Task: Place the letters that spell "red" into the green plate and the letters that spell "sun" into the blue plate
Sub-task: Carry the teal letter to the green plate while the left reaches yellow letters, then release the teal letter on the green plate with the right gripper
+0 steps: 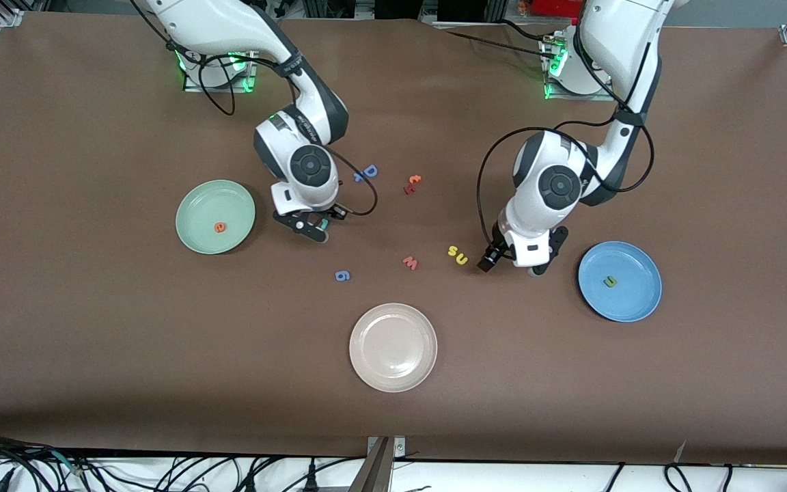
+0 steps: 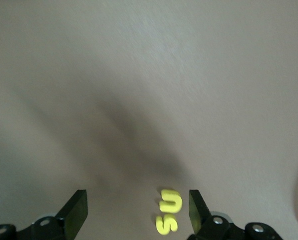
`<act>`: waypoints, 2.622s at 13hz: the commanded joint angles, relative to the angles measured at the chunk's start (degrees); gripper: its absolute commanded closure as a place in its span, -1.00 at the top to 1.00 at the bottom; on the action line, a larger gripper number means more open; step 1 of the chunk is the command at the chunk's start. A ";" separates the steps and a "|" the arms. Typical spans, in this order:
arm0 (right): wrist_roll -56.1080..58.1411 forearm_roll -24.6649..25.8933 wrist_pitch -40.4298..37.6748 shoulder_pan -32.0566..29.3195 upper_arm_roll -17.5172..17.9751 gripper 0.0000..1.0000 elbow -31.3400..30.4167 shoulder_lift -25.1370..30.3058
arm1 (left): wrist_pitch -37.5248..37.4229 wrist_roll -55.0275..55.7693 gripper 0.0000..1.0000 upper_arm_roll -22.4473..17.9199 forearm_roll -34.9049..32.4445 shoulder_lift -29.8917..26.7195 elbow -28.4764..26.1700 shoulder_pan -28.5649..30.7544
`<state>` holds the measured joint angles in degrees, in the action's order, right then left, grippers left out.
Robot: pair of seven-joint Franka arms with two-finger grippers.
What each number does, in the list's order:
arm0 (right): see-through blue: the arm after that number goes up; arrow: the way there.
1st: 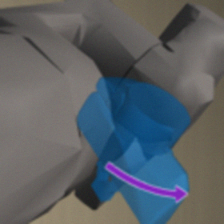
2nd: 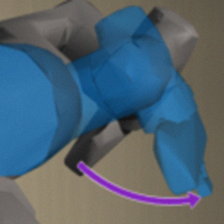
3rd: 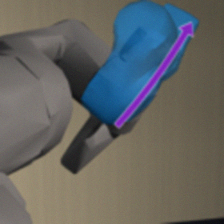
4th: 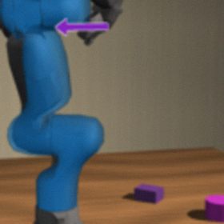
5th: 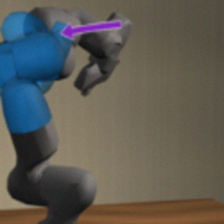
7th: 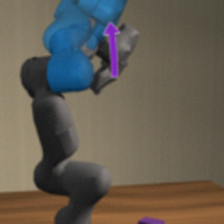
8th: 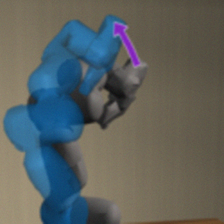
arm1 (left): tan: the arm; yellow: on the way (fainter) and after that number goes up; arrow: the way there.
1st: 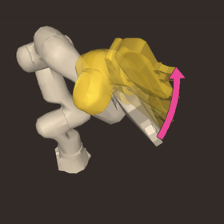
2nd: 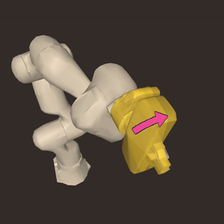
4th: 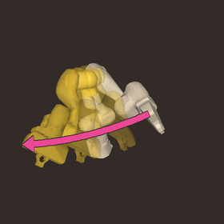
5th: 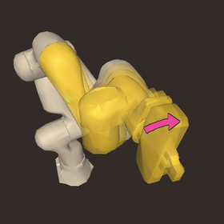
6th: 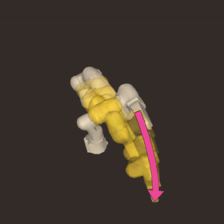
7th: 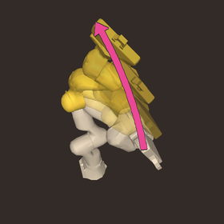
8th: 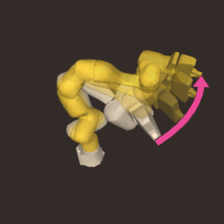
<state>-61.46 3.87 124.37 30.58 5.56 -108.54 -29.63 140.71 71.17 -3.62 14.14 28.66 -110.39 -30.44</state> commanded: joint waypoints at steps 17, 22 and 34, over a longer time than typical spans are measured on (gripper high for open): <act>36.85 -1.85 -1.85 -5.80 -13.21 -0.80 -16.00 8.36 | 0.00 1.51 0.79 -2.80 1.33 10.97 8.52 -6.21; 37.38 -1.94 -1.58 -6.68 -13.21 0.68 -15.92 7.92 | 1.06 1.52 0.78 -2.80 1.24 11.59 8.61 -6.48; 29.12 -7.30 -5.98 -5.80 -3.37 0.31 -4.86 10.05 | 1.06 1.43 0.72 -2.89 1.24 12.82 9.76 -7.80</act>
<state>-31.67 -2.47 118.81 25.02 1.15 -115.98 -17.70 141.72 72.62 -5.62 14.14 39.91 -102.36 -37.19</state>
